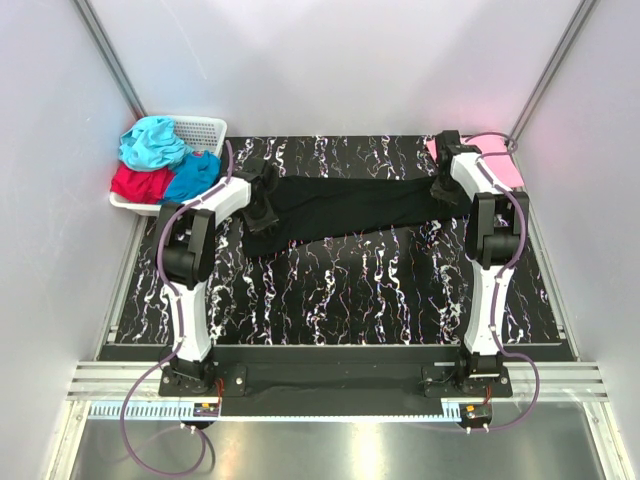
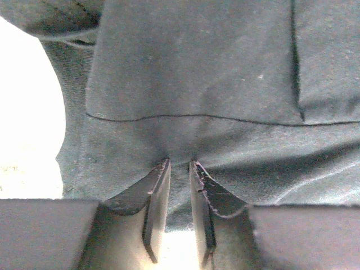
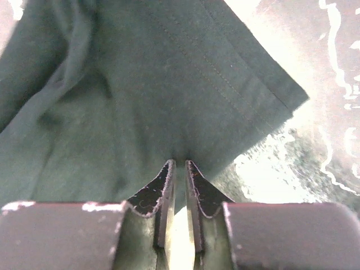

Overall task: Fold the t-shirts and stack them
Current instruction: Fold the tshirt

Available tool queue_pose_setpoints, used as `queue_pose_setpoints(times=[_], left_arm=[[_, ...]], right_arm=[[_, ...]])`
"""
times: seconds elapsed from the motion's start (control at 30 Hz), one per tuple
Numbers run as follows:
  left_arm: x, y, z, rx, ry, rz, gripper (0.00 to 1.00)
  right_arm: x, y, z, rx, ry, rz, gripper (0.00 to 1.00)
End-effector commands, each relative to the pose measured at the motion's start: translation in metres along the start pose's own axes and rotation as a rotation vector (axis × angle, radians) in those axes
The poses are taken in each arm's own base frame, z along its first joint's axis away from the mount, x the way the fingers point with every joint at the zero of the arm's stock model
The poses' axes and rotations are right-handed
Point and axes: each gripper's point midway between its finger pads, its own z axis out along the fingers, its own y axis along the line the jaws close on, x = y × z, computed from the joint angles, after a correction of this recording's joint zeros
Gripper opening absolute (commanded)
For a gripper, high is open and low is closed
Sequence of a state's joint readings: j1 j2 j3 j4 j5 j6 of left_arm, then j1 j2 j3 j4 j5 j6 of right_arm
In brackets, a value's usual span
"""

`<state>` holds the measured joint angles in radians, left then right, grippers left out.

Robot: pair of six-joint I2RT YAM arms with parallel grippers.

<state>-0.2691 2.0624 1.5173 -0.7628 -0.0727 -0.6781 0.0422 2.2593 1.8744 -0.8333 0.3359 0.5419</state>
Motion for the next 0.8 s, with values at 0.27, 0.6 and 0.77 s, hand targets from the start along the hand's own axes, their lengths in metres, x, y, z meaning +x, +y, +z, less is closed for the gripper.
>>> queue_pose_setpoints(times=[0.27, 0.6, 0.77], left_arm=[[0.035, 0.047, 0.010, -0.150, 0.105, -0.050, 0.12], [0.075, 0.084, -0.011, -0.193, 0.157, -0.111, 0.03], [0.082, 0.105, -0.032, -0.210, 0.115, -0.161, 0.03]], right_arm=[[0.084, -0.031, 0.021, 0.073, 0.332, 0.034, 0.19], [0.128, -0.087, -0.014, 0.189, 0.385, -0.007, 0.15], [0.137, -0.128, -0.026, 0.270, 0.367, 0.057, 0.15]])
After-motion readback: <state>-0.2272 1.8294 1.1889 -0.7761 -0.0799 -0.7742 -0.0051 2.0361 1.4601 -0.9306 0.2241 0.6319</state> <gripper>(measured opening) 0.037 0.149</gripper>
